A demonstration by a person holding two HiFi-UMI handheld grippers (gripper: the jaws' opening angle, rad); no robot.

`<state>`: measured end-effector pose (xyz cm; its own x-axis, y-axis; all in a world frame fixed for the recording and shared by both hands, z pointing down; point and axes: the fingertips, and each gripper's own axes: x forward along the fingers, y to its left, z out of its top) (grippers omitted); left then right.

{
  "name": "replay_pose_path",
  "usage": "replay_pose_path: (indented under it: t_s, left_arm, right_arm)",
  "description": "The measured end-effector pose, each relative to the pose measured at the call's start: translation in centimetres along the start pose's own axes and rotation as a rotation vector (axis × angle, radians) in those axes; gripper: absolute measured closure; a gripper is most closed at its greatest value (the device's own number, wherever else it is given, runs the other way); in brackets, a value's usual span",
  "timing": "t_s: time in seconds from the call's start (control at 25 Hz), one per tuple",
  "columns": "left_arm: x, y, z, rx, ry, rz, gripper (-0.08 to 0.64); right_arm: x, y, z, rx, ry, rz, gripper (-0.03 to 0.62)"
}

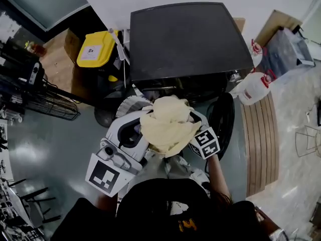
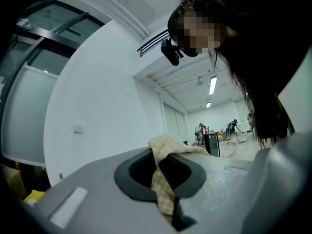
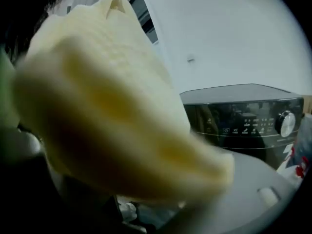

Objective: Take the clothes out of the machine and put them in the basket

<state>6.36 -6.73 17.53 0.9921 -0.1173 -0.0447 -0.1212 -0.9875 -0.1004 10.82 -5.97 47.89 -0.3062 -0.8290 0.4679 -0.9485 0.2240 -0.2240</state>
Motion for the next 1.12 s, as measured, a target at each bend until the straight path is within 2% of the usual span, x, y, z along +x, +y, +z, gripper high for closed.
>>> replay_pose_path:
  t_s: [0.08, 0.2, 0.28, 0.4, 0.52, 0.6, 0.76, 0.92, 1.12]
  left_arm:
    - [-1.2, -0.1, 1.1, 0.03, -0.004, 0.025, 0.552]
    - [-3.5, 0.6, 1.2, 0.067, 0.034, 0.091, 0.552]
    - [-5.2, 1.9, 1.2, 0.054, 0.046, 0.159, 0.552]
    - [-8.3, 4.2, 1.5, 0.048, 0.06, 0.275, 0.552]
    - [-12.0, 6.1, 1.3, 0.077, 0.102, 0.378, 0.552]
    - [-14.5, 7.2, 0.8, 0.121, 0.156, 0.444, 0.552]
    - [-18.9, 9.1, -1.3, 0.215, 0.318, 0.547, 0.552]
    - [-22.0, 10.9, -4.3, 0.239, 0.432, 0.579, 0.552]
    - [-23.5, 13.0, -7.8, 0.24, 0.497, 0.542, 0.552]
  right_arm:
    - [1.1, 0.3, 1.3, 0.038, -0.059, 0.002, 0.228]
    - [2.0, 0.8, 3.3, 0.081, -0.121, 0.017, 0.447]
    - [2.3, 1.6, 4.2, 0.077, -0.119, 0.04, 0.499]
    - [2.7, 3.4, 5.5, 0.078, -0.106, 0.094, 0.514]
    - [3.0, 5.3, 7.0, 0.079, -0.12, 0.132, 0.517]
    - [3.1, 6.5, 8.4, 0.092, -0.151, 0.155, 0.518]
    - [2.9, 8.9, 12.8, 0.153, -0.26, 0.232, 0.522]
    - [3.0, 12.2, 17.6, 0.169, -0.355, 0.314, 0.523]
    - [4.1, 16.2, 21.3, 0.122, -0.397, 0.352, 0.523]
